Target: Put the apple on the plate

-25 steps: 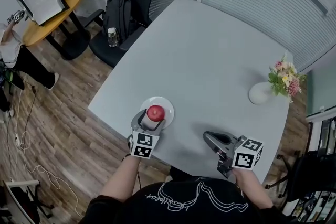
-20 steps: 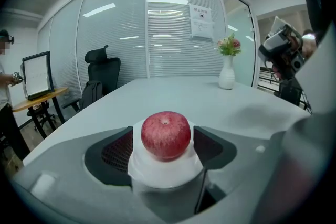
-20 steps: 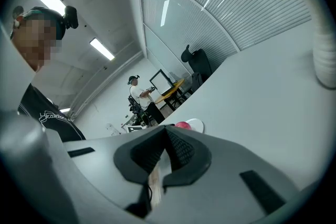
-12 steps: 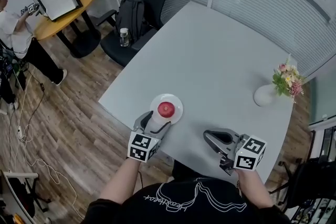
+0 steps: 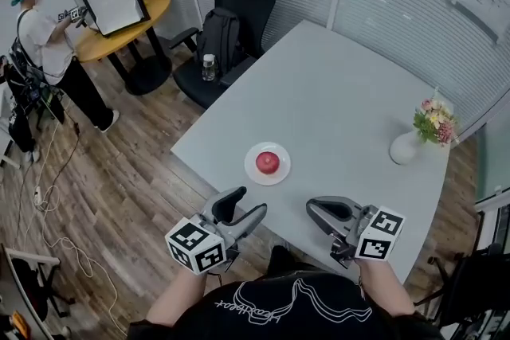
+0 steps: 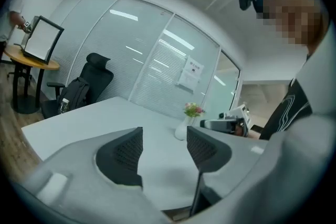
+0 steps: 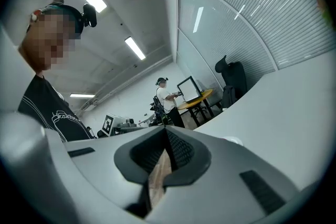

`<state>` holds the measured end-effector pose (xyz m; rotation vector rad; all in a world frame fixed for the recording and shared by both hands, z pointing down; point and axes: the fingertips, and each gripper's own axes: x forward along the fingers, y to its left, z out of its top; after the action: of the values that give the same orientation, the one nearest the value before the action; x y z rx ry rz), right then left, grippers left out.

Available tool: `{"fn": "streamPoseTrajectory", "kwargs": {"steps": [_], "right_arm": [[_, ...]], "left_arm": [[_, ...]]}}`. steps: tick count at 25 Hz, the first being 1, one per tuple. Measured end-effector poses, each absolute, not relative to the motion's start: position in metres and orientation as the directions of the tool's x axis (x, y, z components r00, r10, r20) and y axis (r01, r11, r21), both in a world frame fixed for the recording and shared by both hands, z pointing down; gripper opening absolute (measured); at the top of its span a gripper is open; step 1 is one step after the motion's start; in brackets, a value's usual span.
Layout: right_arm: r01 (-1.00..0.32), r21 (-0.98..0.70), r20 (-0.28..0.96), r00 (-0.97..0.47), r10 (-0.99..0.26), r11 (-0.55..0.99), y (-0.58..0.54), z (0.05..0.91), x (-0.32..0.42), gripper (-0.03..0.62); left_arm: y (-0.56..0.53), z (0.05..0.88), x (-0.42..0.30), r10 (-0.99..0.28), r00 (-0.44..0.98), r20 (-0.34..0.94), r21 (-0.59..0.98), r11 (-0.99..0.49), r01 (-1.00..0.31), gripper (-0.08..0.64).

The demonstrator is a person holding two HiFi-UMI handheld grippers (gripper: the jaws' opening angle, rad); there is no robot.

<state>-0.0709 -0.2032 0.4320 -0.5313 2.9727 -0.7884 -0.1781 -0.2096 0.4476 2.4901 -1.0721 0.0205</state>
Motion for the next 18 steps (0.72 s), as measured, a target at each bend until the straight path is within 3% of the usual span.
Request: {"fn": "streamPoseTrajectory", "kwargs": {"steps": [7,18], "right_arm": [[-0.283,-0.447,0.042,-0.954,-0.296,0.849,-0.16,0.421,-0.092,0.008],[-0.273,-0.39,0.058,-0.96,-0.273,0.879,-0.126,0.419,-0.1,0.006]], "left_arm": [[-0.144,0.4,-0.171,-0.627,0.778,0.042,0.433,-0.69,-0.58,0.056],[-0.106,0.399,-0.161,-0.61,0.787,0.092,0.331,-0.727,-0.602,0.019]]}}
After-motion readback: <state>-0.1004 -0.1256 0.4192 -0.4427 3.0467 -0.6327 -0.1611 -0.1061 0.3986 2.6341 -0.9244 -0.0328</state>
